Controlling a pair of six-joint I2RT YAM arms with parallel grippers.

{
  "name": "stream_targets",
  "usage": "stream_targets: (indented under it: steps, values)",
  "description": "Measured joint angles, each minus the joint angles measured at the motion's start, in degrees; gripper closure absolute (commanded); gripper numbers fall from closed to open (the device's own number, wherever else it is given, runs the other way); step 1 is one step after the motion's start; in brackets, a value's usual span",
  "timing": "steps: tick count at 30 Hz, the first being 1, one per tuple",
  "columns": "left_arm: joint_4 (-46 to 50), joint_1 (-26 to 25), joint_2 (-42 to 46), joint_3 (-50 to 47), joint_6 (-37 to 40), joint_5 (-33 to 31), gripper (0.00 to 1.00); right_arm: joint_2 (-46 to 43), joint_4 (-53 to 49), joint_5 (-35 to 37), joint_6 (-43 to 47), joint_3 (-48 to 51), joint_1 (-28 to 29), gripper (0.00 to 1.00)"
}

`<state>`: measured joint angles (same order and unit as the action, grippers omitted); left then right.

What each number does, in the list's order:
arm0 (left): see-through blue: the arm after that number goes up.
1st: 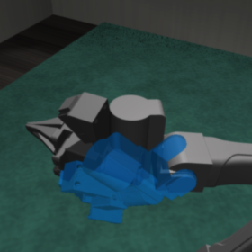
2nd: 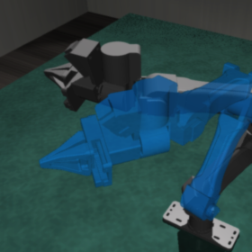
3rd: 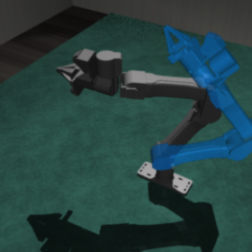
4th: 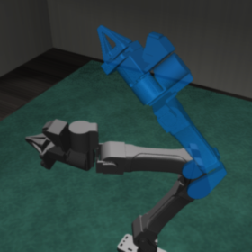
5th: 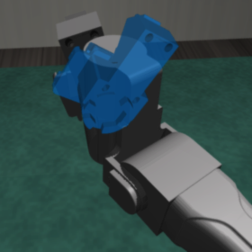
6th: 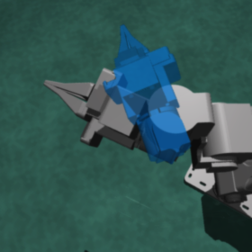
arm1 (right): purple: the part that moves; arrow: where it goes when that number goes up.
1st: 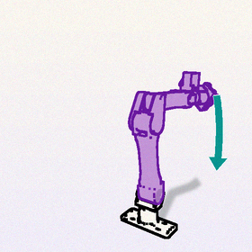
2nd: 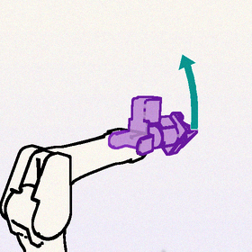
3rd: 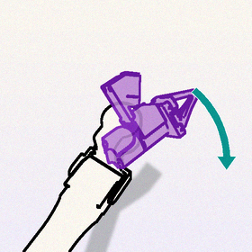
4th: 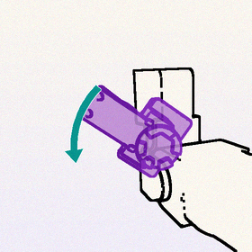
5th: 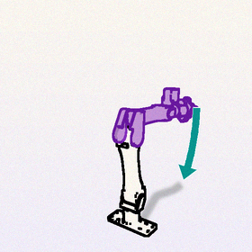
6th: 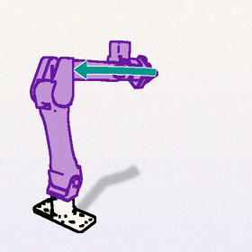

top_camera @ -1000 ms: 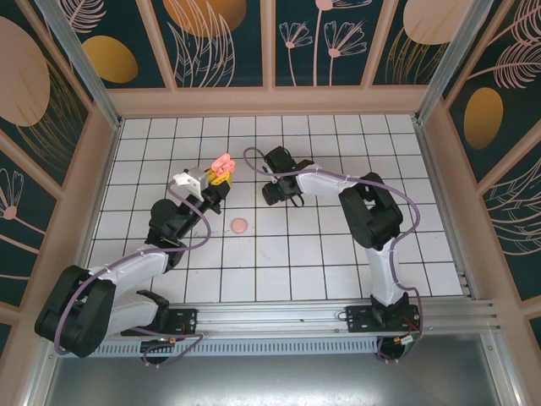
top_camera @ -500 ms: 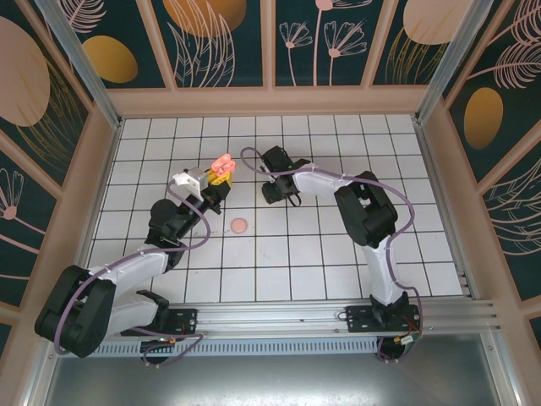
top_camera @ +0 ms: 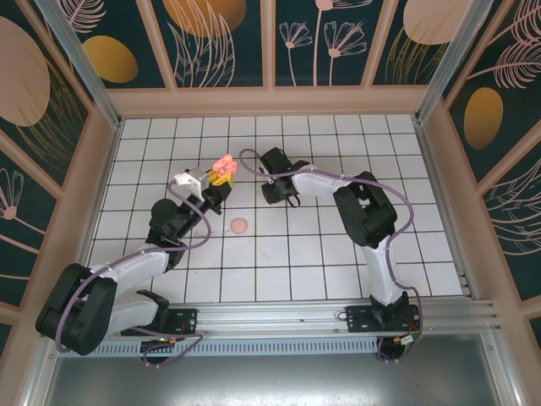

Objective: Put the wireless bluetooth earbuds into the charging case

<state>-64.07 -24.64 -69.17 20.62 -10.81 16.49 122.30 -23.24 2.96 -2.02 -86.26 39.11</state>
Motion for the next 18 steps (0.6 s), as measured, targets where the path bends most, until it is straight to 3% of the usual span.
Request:
stream_targets:
  steps: [6, 18]
  values:
    - [0.0, 0.02, -0.09, 0.59, -0.02, 0.39, 1.0, -0.68, 1.66, -0.2, 0.0, 1.49, -0.02, 0.66]
    - [0.04, 0.02, -0.26, 1.01, -0.24, 1.09, 1.0, -1.86, 3.87, -1.05, -0.48, 3.61, -0.13, 0.77]
